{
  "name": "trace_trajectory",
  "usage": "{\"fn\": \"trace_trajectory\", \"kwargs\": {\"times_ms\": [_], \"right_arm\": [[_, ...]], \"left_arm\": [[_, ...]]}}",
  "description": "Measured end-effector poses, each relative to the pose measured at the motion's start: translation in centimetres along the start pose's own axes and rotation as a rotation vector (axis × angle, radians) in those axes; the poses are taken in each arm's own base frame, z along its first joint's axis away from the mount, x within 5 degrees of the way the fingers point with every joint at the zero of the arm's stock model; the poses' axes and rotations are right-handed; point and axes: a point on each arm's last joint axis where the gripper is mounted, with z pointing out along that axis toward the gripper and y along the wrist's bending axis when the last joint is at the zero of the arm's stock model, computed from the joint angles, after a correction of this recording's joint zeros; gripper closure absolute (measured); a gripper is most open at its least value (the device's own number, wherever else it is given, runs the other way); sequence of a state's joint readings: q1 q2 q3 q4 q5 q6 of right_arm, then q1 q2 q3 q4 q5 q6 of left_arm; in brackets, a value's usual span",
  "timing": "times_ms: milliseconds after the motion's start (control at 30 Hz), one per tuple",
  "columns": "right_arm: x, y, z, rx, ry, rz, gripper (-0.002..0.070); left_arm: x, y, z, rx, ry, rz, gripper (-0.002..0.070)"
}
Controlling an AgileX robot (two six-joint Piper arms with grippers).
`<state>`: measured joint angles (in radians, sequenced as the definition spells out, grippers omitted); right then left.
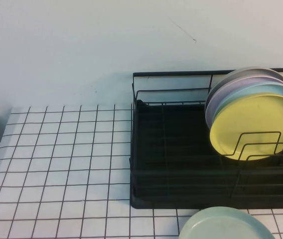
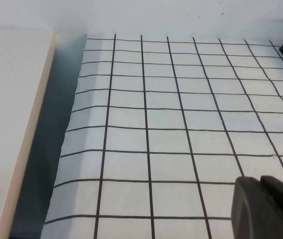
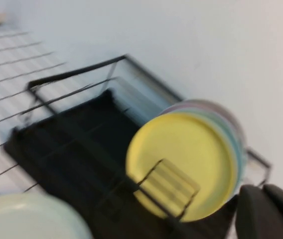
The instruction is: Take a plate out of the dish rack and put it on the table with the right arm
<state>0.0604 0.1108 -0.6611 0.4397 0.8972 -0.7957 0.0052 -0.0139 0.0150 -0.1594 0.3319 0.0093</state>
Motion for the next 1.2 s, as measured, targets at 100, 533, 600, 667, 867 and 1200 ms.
{"fn": "trace_trajectory", "kwargs": {"times_ms": [100,533,600,667,867,1200], "right_arm": [[0.8,-0.4,-0.6,0.184,-0.106,-0.064,0.0678],[8.1,-1.4,4.3,0.431,-0.013,0.077,0.0678],[9.8,-1.0,5.3,0.424,0.033,0.133,0.0678],[11.7,-0.5,6.2,0.424,0.091,0.181,0.0678],[15.5,0.6,7.8,0.475,0.147,0.293,0.0678],[16.3,1.0,7.9,0.453,0.216,0.352,0.0678]], "left_arm": [[0.0,0.0,0.0,0.000,0.000,0.000,0.0678],[0.0,0.0,0.0,0.000,0.000,0.000,0.0678],[0.0,0.0,0.0,0.000,0.000,0.000,0.0678],[0.0,0.0,0.0,0.000,0.000,0.000,0.0678],[0.0,0.0,0.0,0.000,0.000,0.000,0.0678],[0.0,0.0,0.0,0.000,0.000,0.000,0.0678]]}}
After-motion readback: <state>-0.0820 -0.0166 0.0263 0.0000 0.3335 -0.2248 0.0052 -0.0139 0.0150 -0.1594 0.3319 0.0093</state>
